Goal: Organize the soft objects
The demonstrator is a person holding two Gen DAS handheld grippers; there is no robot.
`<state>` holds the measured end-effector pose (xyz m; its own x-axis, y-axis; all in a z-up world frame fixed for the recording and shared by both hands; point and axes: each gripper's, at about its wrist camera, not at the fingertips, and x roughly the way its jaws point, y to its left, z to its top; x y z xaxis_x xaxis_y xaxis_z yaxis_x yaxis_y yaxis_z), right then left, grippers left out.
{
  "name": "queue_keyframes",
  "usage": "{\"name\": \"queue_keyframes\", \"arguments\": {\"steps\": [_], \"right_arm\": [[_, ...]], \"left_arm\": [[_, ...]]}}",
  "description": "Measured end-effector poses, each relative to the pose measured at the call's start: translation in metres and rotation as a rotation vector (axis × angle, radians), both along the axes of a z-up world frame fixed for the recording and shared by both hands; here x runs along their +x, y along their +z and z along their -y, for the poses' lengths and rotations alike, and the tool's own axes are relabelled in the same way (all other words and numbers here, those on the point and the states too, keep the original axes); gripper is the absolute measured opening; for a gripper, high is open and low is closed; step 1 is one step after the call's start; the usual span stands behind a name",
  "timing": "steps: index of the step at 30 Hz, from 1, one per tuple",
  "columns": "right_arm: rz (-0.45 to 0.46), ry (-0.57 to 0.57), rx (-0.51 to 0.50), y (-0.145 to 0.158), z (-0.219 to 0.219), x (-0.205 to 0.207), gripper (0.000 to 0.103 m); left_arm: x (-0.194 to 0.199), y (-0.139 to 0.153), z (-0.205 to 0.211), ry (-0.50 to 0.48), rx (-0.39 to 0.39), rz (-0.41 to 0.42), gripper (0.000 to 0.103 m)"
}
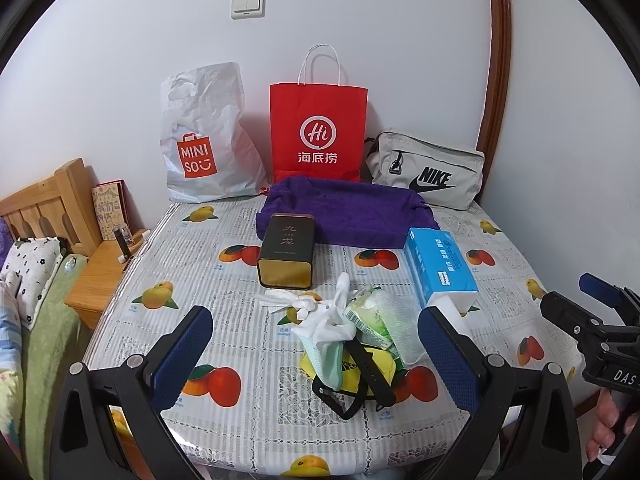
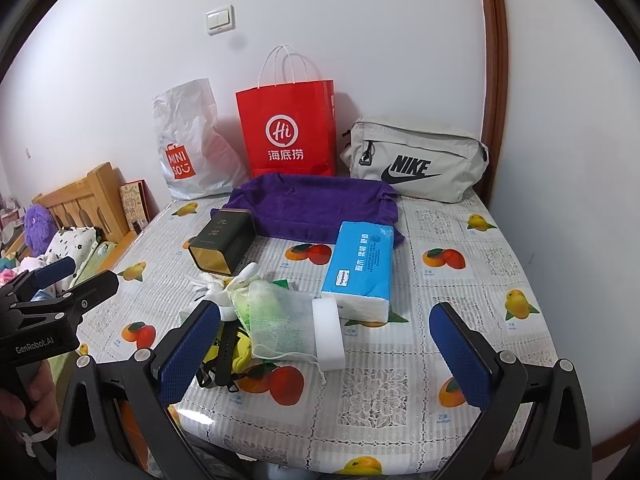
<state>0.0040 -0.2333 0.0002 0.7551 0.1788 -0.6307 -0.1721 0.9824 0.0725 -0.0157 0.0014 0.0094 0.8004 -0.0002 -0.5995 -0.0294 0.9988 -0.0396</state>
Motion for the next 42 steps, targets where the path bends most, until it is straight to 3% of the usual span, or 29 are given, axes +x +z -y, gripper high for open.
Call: {"name": "queue_keyframes", "arguments": {"steps": [28,42], "right_arm": [[0.007,0.002,0.0,0.002,0.002,-0.001,0.103],[-0.053,0.022,0.006,-0.029,0.003,0.018,0.103]], "left_arm": [[-0.001,-0.009,0.0,0.015,0.015,-0.003,0.103],[0.021,-0.033,-0.02,0.037,-0.021,-0.066,0.103]]}}
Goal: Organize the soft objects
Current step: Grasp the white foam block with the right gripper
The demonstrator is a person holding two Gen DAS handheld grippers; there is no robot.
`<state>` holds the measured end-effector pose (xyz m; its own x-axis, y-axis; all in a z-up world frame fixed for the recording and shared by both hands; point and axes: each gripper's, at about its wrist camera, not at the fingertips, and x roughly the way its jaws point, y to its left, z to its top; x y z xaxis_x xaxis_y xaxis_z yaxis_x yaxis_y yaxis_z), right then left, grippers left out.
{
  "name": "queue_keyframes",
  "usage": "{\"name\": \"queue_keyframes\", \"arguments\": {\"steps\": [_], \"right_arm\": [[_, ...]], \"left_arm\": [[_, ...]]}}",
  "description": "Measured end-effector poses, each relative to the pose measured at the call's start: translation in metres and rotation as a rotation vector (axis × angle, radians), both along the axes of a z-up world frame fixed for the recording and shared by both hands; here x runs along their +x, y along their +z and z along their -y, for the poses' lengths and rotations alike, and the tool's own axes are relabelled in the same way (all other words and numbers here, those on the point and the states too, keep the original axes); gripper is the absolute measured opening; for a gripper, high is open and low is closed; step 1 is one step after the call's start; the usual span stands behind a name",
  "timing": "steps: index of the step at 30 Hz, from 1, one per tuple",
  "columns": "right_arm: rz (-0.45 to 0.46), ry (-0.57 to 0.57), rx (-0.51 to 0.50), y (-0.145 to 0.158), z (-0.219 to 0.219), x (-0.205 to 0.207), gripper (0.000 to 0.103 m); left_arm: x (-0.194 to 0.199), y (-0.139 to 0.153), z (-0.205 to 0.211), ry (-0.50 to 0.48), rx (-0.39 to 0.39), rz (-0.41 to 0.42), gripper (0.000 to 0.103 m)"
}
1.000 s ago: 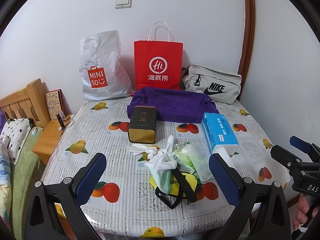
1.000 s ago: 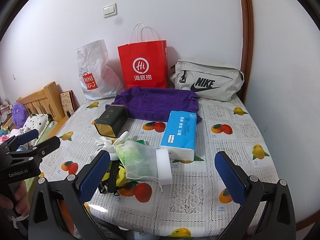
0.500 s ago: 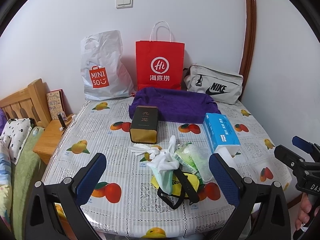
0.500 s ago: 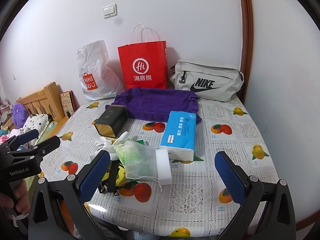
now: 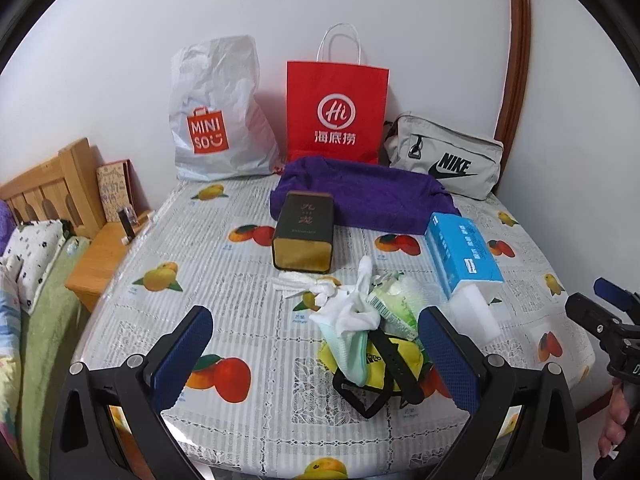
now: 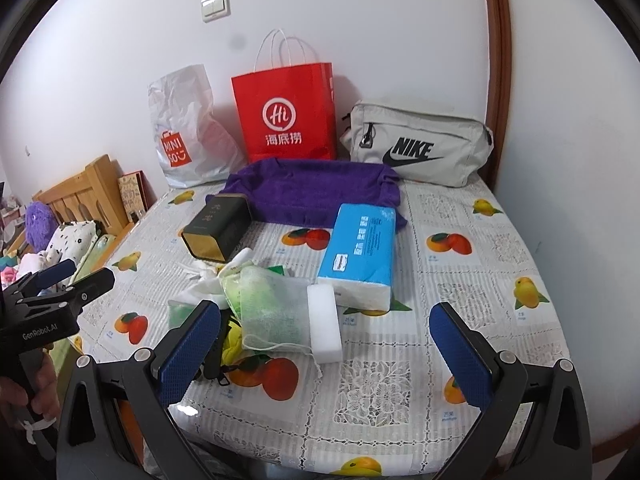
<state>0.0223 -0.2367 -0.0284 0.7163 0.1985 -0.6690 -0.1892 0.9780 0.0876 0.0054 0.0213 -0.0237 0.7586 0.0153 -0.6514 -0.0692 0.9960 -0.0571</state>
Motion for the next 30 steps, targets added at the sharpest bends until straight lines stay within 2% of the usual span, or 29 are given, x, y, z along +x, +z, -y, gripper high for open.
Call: {"name": "queue_keyframes", "arguments": {"steps": [5,13,15,20,21,27,30], "right_arm": [[-0.022,0.019,-0.011,-0.022,-0.002,0.011,0.102],[-0.093,0.034,-0.029,-0.07,-0.003,0.04,0.084],[-0.107,0.041,-0.027,-0.082,-0.004,0.047,0.082],[-0.122,0.057,-0.018,-0.102,-0.009,0.064,0.073],[-0.128,0.061,-0.02,-0.106,-0.011,0.067,0.069],[-0.164,0.097,-0.017,-0.123,-0.019,0.082,0.03],[-0.143,0.102,-0.007,-0.121,-0.019,0.082,0.03]], "left_arm": [[0.009,-0.015,-0.008,-0.008,-0.038,-0.034,0.103],[0.028,-0.048,-0.015,-0.013,-0.076,-0.117,0.103],[0.033,-0.057,-0.016,-0.013,-0.079,-0.133,0.103],[0.043,-0.071,-0.018,-0.031,-0.09,-0.145,0.103],[0.045,-0.073,-0.018,-0.034,-0.093,-0.148,0.103],[0.064,-0.083,-0.022,-0.065,-0.117,-0.153,0.102],[0.075,-0.084,-0.028,-0.056,-0.114,-0.142,0.102]]}}
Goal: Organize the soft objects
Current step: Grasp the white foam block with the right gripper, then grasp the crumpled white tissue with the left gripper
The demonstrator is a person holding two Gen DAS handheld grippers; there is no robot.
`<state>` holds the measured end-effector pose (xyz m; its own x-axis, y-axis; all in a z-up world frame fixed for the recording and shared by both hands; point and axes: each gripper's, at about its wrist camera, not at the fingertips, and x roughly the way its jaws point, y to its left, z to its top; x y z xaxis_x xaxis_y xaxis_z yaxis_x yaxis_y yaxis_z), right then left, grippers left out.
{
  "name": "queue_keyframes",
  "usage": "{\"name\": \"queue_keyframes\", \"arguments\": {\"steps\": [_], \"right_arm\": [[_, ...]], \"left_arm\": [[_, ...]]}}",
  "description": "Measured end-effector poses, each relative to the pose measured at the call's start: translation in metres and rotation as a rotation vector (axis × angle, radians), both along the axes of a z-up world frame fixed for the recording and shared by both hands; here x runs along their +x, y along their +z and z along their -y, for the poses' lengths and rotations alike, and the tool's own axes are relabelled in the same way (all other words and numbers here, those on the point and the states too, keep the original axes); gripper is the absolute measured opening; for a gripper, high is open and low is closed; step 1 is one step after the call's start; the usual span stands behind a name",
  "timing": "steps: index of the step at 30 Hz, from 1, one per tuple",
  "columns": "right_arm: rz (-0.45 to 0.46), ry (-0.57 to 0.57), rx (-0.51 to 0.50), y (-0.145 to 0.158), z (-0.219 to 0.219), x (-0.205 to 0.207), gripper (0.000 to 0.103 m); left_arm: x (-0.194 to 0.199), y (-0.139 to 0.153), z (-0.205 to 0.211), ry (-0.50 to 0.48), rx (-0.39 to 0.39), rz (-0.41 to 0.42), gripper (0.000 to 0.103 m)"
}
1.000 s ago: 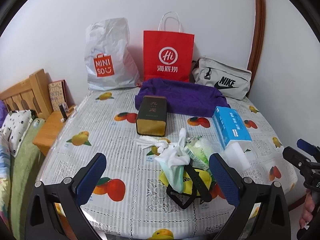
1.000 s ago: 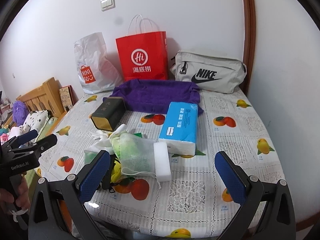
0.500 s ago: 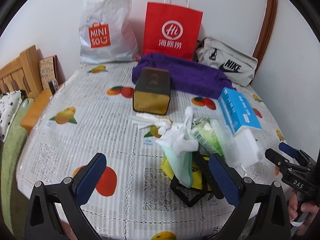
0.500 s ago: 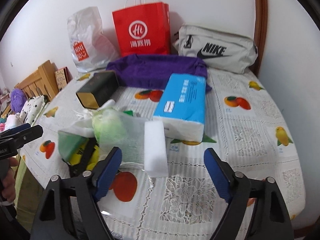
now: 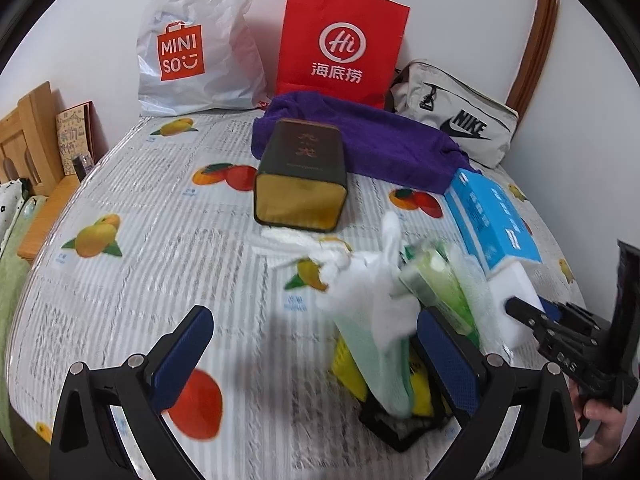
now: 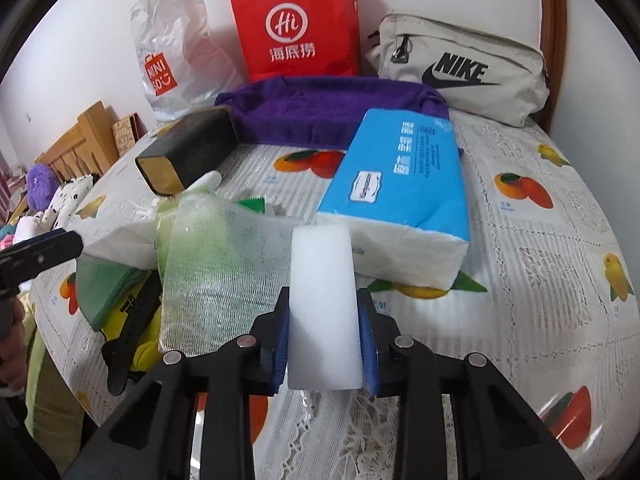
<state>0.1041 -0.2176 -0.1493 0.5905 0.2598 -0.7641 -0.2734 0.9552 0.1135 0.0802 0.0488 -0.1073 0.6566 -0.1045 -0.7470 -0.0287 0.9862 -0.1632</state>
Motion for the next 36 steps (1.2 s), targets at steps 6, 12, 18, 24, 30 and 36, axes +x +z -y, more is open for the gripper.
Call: {"name": "queue_keyframes", "arguments": {"steps": [6,12,18,24,30,36], "right_arm": [[0.021,0.013,-0.002,0.01,0.002,-0.004,0.03],[0.037,0.007,-0.035,0.02,0.008,-0.005,0.03],[0.045,0.0,-0.044,0.03,0.017,-0.004,0.03],[0.05,0.003,-0.06,0.04,0.015,-0.001,0.029],[0.044,0.002,-0.044,0.049,0.013,0.008,0.029],[0.042,0.018,-0.037,0.056,0.011,0.01,0.029]], "left_arm": [[0.035,-0.004,-0.006,0.018,0.019,-0.014,0.102],[0.066,-0.023,-0.002,0.003,0.059,-0.068,0.096],[0.087,-0.046,0.005,-0.032,0.074,-0.131,0.096],[0.092,-0.053,0.001,-0.043,0.082,-0.147,0.07],[0.092,-0.048,-0.007,-0.063,0.066,-0.147,0.03],[0.082,-0.041,-0.009,-0.072,0.08,-0.131,0.025]]}}
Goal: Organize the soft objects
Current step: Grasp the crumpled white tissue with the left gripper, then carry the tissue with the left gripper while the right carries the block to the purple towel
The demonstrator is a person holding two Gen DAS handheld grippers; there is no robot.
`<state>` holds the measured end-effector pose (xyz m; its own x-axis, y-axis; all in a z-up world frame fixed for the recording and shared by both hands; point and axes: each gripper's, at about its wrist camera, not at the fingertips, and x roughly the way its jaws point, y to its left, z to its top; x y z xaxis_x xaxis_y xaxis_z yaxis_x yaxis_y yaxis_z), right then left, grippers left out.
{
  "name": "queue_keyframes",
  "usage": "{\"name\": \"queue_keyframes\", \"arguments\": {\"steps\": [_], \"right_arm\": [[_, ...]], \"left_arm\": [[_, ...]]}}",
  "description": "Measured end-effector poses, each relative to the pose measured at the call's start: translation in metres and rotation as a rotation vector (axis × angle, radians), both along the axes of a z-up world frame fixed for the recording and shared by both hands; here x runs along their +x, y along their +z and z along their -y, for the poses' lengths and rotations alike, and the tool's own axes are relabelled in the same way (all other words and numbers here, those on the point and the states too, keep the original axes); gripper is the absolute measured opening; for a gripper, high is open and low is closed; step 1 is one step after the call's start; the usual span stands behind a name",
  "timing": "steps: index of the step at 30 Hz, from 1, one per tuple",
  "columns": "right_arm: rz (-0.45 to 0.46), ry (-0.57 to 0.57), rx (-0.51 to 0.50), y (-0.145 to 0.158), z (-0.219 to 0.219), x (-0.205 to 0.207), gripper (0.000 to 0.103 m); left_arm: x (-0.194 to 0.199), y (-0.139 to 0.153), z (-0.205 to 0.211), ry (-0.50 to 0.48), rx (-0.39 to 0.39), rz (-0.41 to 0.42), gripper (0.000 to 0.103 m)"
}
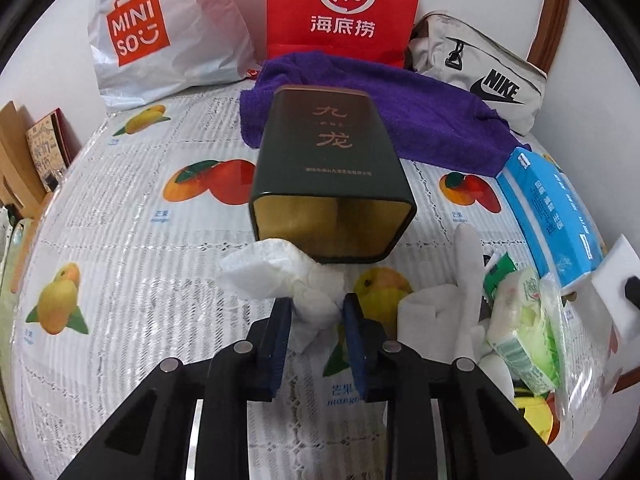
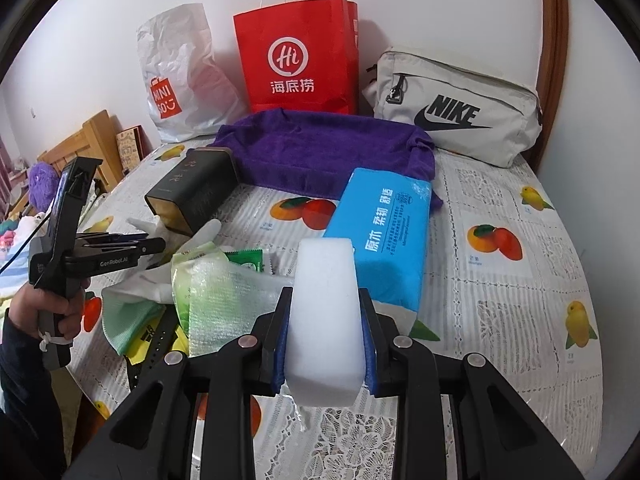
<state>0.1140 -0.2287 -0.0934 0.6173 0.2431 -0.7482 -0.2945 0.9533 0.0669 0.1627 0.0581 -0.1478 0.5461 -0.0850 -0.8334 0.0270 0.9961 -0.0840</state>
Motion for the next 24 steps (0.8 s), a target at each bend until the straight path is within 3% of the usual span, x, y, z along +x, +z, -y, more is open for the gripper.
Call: {"name": "queue_keyframes", "arguments": {"steps": [15,24], "right_arm": [[0.03,0.052,0.053,0.025,-0.008,0.012,0.029],[0.041,0.046,0.059,0.036,-0.01,0.052,0.029]], "left_arm": [[-0.034,0.046,-0.017,0.047,-0.003,0.049,0.025],[-0.015,0.081,-0.014,0.038,0.002,0.095,0.025]]}}
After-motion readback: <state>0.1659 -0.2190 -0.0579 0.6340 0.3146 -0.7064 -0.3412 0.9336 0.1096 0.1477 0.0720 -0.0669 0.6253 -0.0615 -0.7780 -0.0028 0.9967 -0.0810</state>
